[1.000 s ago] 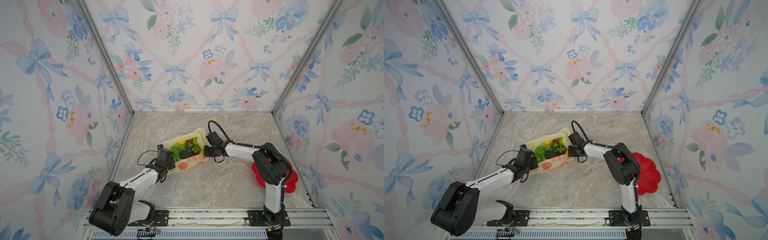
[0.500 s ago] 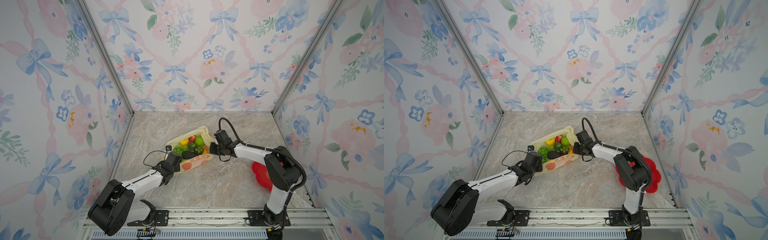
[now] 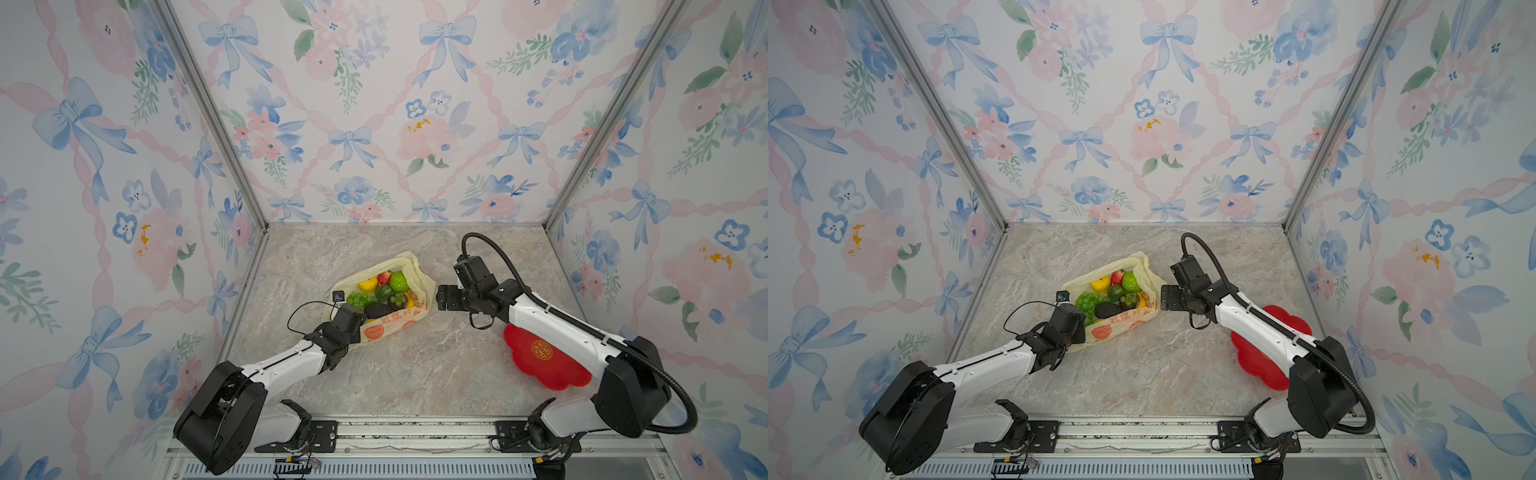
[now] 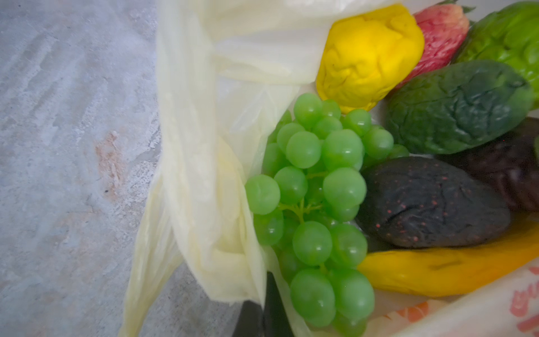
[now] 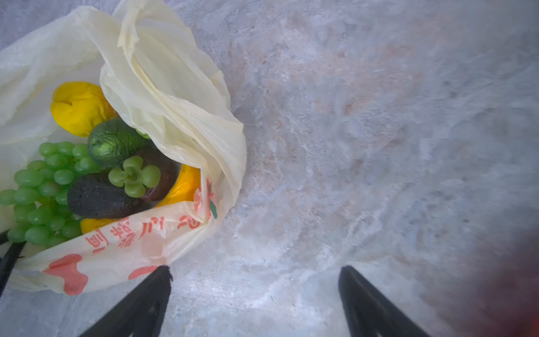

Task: Take fruits out of the plastic bag
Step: Spread open the plastic bag at the center of the table, then move the plate to the center of the table.

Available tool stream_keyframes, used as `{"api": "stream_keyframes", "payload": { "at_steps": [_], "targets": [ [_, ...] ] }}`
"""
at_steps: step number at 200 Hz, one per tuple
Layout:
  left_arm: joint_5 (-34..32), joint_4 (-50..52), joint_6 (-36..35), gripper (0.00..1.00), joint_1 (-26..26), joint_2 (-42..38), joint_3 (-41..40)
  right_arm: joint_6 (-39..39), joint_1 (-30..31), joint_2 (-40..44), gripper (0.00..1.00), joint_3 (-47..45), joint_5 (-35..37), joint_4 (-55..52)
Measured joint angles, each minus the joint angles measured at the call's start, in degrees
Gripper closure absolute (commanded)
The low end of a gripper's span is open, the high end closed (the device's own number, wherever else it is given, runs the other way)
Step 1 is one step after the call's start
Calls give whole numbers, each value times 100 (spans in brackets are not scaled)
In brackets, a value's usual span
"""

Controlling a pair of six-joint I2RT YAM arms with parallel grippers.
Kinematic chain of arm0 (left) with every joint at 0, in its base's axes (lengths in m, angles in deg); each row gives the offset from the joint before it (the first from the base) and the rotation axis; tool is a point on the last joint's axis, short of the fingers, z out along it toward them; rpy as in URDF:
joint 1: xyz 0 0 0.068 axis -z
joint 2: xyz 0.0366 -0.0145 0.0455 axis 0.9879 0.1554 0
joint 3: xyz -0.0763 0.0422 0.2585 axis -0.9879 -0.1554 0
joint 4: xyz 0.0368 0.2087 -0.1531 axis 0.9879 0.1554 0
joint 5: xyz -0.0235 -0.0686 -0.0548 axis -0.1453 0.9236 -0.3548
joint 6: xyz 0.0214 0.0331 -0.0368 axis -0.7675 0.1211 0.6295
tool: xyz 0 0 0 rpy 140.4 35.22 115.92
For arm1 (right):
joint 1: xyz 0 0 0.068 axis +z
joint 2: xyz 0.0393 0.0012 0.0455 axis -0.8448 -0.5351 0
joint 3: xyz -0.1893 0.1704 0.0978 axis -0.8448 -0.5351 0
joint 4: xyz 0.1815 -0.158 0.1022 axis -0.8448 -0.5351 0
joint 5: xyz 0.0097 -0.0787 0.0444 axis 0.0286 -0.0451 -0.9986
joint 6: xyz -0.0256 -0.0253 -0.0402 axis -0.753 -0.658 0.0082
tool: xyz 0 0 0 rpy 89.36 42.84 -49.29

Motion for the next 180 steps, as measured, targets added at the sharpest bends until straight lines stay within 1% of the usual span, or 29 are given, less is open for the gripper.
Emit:
{"api": "stream_keyframes", "payload": {
  "at_steps": [30, 57, 80, 126, 180],
  "targets": [
    [46, -87, -35, 100, 15, -2, 0, 44, -409, 721, 0, -415, 442, -828],
    [83, -107, -37, 100, 15, -17, -4, 227, -752, 1102, 2, -966, 573, -1381],
    [105, -114, -37, 100, 15, -87, -11, 356, -1099, 1259, 3, -1309, 557, -1596],
    [149, -125, -37, 100, 15, -103, -11, 522, -1541, 1270, 3, -1823, 374, -1550],
    [181, -140, -39, 100, 15, -103, -11, 667, -1615, 835, 3, -2107, 138, -1217]
  ]
}}
